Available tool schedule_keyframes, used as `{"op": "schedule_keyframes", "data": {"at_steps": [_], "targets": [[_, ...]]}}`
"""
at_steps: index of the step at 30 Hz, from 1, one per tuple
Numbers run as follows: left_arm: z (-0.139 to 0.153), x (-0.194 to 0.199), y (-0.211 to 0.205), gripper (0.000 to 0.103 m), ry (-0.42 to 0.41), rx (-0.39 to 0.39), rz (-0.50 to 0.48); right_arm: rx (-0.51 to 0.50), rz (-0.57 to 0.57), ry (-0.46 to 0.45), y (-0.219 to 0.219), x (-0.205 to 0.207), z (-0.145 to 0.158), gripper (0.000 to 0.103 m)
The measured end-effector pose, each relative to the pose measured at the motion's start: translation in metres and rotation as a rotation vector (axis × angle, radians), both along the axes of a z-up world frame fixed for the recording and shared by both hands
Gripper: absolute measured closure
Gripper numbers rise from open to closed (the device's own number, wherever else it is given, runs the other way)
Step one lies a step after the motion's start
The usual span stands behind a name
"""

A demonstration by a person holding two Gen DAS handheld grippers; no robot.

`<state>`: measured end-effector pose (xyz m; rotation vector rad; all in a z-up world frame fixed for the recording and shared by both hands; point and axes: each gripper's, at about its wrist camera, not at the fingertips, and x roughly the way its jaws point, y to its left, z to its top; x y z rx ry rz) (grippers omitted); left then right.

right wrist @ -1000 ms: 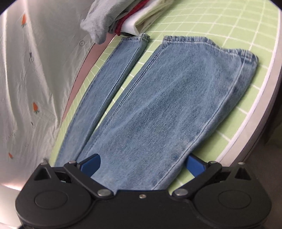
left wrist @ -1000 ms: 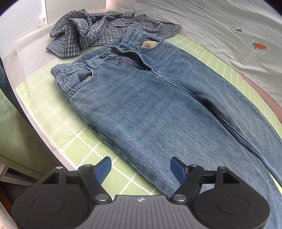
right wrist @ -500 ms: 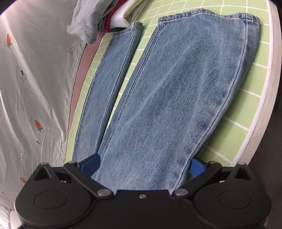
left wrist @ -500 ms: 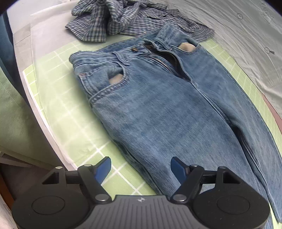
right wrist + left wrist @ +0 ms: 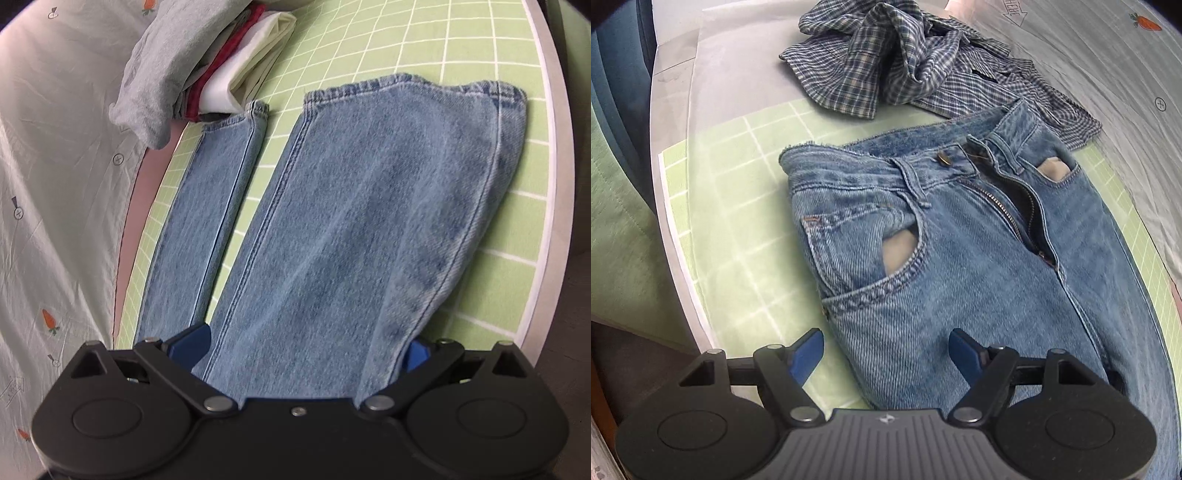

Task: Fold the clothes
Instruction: 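Move the right gripper over the jeans leg hems, then grasp the waistband with the left gripper while the right gripper grasps a hem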

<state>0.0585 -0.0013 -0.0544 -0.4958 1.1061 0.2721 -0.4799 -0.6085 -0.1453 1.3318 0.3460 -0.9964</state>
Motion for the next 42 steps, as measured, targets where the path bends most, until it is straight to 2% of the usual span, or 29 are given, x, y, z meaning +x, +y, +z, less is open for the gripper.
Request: {"op": "schedule_keyframes", "data": {"at_steps": [6, 8, 9, 10, 12, 13, 14, 15, 17, 21, 25, 27, 30, 35, 39, 42], "targets": [[0.001, 0.010, 0.005, 0.030, -0.014, 0.007, 0.017, -0.039, -0.129, 0.079, -0.024, -0.016, -0.002, 0.001], [0.002, 0.011, 0.006, 0.039, -0.017, 0.015, 0.017, -0.038, -0.159, 0.097, -0.030, -0.019, -0.003, 0.004], [0.002, 0.011, 0.006, 0.047, -0.019, 0.019, 0.017, -0.037, -0.173, 0.105, -0.032, -0.021, -0.004, 0.006], [0.003, 0.011, 0.007, 0.056, -0.021, 0.021, 0.013, -0.036, -0.187, 0.113, -0.035, -0.023, -0.004, 0.012], [0.003, 0.010, 0.008, 0.068, -0.028, 0.016, -0.009, -0.033, -0.195, 0.111, -0.039, -0.027, -0.006, 0.028], [0.004, 0.009, 0.008, 0.070, -0.033, 0.017, -0.021, -0.031, -0.194, 0.110, -0.040, -0.029, -0.007, 0.051], [0.006, 0.008, 0.008, 0.071, -0.039, 0.019, -0.026, -0.028, -0.191, 0.109, -0.041, -0.031, -0.008, 0.078], [0.007, 0.006, 0.008, 0.075, -0.045, 0.021, -0.028, -0.025, -0.184, 0.123, -0.040, -0.034, -0.009, 0.089], [0.011, 0.004, 0.007, 0.078, -0.056, 0.031, -0.018, -0.031, -0.183, 0.123, -0.038, -0.041, -0.008, 0.097], [0.031, -0.005, 0.002, 0.082, -0.104, 0.094, 0.000, -0.051, -0.201, 0.094, -0.029, -0.056, -0.005, 0.098], [0.072, -0.015, -0.005, 0.084, -0.184, 0.189, -0.056, -0.106, -0.200, 0.062, -0.021, -0.068, 0.013, 0.099], [0.095, -0.019, -0.004, 0.084, -0.223, 0.208, -0.059, -0.152, -0.179, 0.058, -0.017, -0.069, 0.030, 0.099], [0.112, -0.015, -0.002, 0.084, -0.237, 0.209, -0.056, -0.216, -0.163, 0.021, -0.015, -0.066, 0.055, 0.099], [0.095, -0.002, -0.009, 0.084, -0.193, 0.199, -0.009, -0.279, -0.138, 0.018, -0.028, -0.041, 0.072, 0.099], [0.111, 0.007, -0.022, 0.084, -0.246, 0.212, -0.035, -0.321, -0.119, 0.019, -0.042, -0.018, 0.083, 0.099], [0.131, 0.019, -0.030, 0.084, -0.304, 0.175, -0.018, -0.352, -0.104, 0.019, -0.053, 0.000, 0.091, 0.099]]}}
